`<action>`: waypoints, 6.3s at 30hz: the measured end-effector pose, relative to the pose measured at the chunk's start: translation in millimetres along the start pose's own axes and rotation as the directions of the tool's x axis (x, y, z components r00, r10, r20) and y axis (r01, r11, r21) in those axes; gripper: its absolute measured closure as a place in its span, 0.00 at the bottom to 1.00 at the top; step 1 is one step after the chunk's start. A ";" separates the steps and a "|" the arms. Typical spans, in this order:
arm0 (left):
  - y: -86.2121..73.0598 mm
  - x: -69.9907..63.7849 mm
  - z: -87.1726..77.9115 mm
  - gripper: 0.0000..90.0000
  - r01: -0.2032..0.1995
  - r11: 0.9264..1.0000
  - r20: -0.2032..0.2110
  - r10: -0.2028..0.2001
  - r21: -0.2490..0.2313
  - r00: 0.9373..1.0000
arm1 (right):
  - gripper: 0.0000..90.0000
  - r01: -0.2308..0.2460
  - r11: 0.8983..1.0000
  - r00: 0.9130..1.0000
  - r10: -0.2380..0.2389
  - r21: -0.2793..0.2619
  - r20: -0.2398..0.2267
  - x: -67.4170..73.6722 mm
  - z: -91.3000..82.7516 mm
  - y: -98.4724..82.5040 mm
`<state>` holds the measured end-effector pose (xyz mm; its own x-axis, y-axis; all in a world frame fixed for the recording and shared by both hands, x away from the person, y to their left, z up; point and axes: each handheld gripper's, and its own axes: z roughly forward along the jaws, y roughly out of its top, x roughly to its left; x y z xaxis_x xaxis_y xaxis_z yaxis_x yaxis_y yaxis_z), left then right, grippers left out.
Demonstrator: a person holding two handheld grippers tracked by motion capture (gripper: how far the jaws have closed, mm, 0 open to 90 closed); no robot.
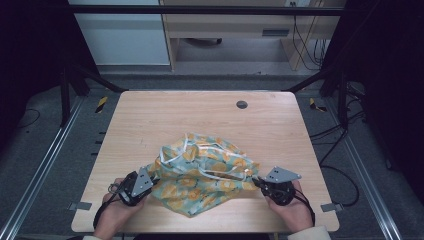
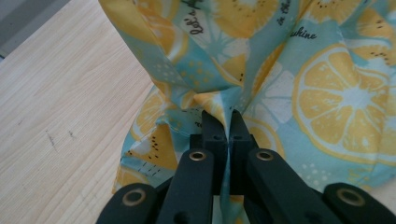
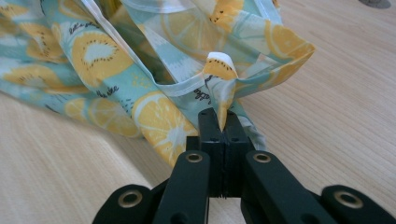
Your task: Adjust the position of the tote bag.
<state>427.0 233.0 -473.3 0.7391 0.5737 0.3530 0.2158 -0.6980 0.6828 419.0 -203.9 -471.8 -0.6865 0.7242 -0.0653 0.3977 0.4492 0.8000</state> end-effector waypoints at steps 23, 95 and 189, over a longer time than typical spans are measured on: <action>-1.9 31.8 23.7 0.68 0.193 0.981 -0.045 -0.195 -0.035 0.980 | 0.62 -0.084 0.996 0.995 0.084 -0.019 0.044 -8.6 19.1 6.8; 9.5 -18.7 -3.1 0.99 0.054 0.997 0.138 -0.046 -0.061 0.989 | 1.00 0.131 0.991 0.972 -0.122 0.036 -0.202 60.7 39.4 29.8; 6.0 -30.9 5.3 1.00 0.051 0.998 0.147 -0.058 0.047 0.987 | 1.00 -0.006 0.953 0.997 0.030 0.303 -0.073 -35.0 176.3 142.1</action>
<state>408.8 208.9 -483.5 0.8110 0.5440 0.2152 0.2831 -0.6869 0.6693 606.8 -73.2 -461.0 -0.7171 0.6970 0.0020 0.5675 0.5821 0.5823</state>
